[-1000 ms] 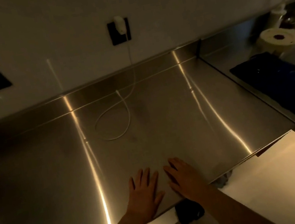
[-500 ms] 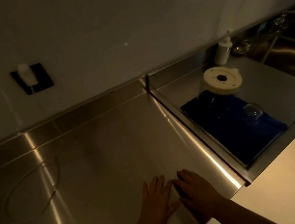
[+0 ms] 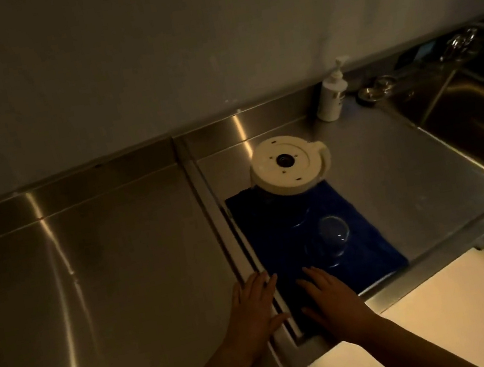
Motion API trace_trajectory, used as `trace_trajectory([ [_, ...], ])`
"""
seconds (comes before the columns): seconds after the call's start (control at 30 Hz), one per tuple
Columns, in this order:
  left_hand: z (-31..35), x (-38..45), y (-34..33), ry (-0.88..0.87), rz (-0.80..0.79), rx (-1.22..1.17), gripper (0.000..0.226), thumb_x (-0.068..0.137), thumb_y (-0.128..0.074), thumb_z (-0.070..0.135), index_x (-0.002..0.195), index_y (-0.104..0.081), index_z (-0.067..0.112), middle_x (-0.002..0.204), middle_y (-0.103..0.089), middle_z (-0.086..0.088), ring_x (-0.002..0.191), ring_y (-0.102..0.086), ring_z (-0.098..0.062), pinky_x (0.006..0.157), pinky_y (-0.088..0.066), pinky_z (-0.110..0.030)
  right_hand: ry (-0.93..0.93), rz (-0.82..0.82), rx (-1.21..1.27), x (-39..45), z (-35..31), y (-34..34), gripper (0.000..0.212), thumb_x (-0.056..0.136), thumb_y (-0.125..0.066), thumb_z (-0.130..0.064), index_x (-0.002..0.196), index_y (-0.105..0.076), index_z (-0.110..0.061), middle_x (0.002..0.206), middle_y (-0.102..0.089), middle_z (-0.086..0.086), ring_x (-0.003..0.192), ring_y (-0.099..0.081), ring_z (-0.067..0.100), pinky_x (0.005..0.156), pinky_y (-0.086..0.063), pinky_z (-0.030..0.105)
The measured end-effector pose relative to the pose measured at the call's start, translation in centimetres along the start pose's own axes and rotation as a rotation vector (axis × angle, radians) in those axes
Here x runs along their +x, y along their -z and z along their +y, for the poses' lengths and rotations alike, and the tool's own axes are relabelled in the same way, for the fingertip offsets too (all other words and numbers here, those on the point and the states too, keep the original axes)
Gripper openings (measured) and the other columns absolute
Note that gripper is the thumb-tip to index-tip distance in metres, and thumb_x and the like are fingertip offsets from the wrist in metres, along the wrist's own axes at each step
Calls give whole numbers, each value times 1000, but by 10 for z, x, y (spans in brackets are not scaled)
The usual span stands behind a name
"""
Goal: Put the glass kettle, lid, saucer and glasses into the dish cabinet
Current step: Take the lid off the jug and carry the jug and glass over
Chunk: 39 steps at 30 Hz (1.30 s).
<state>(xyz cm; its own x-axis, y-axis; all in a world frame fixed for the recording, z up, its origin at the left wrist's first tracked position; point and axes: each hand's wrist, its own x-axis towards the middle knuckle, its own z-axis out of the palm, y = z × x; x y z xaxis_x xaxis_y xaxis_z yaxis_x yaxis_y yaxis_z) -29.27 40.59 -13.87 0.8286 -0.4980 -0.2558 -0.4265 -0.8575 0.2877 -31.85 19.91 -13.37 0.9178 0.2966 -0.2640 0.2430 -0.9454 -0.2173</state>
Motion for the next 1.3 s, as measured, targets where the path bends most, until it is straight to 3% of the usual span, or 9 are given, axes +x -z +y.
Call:
trace_trajectory([
  [0.2, 52, 23, -17, 110, -38, 60, 76, 92, -32, 61, 151, -1, 25, 159, 5, 0, 145, 9, -18, 114, 9, -48, 173, 8, 32, -19, 60, 3, 57, 94, -47, -40, 146, -33, -22, 155, -24, 5, 143, -21, 22, 115, -18, 35],
  [0.37, 59, 32, -19, 173, -48, 64, 76, 93, -33, 60, 151, -1, 24, 159, 5, -1, 145, 8, -19, 114, 8, -49, 299, -1, 51, -18, 93, 9, 51, 96, -41, -42, 144, -35, -26, 154, -26, -2, 142, -22, 15, 113, -15, 25],
  [0.47, 64, 45, -11, 183, 0, 31, 78, 91, -33, 62, 151, 0, 23, 159, 4, 0, 145, 7, -17, 116, 4, -49, 314, 13, 78, -14, 112, 19, 47, 96, -40, -41, 139, -43, -24, 147, -37, -3, 135, -32, 13, 109, -23, 22],
  [0.63, 82, 78, 13, 87, 168, -7, 81, 92, -38, 57, 150, 7, 23, 159, 3, 2, 145, 3, -14, 115, 7, -38, 235, 113, 129, -2, 145, 36, 46, 95, -43, -41, 136, -44, -22, 140, -42, -3, 126, -39, 10, 103, -30, 19],
  [0.83, 110, 103, 32, 96, 269, -167, 88, 89, -51, 52, 149, 8, 26, 158, -1, 6, 143, -9, -12, 113, -5, -26, 232, 146, 247, 23, 164, 56, 48, 93, -50, -39, 136, -43, -20, 138, -45, -2, 126, -41, 11, 101, -28, 16],
  [1.0, 133, 117, 40, 73, 275, -47, 75, 91, -53, 41, 150, -9, 28, 157, -9, 2, 142, -12, -18, 113, -22, -34, 404, 68, 230, 38, 177, 75, 48, 93, -51, -34, 137, -42, -19, 139, -44, -2, 124, -42, 10, 98, -27, 11],
  [1.17, 150, 123, 41, 116, 320, -20, 61, 92, -55, 31, 146, -28, 22, 152, -23, -4, 140, -15, -21, 113, -25, -36, 495, 78, 243, 55, 198, 106, 47, 92, -56, -25, 136, -44, -15, 135, -48, 1, 121, -46, 12, 97, -27, 10],
  [1.3, 154, 115, 42, 161, 373, -47, 57, 91, -57, 29, 142, -35, 18, 150, -27, -5, 138, -19, -21, 111, -26, -32, 501, 23, 308, 60, 194, 110, 55, 90, -59, -32, 140, -37, -20, 137, -46, -4, 121, -43, 6, 95, -25, 6],
])
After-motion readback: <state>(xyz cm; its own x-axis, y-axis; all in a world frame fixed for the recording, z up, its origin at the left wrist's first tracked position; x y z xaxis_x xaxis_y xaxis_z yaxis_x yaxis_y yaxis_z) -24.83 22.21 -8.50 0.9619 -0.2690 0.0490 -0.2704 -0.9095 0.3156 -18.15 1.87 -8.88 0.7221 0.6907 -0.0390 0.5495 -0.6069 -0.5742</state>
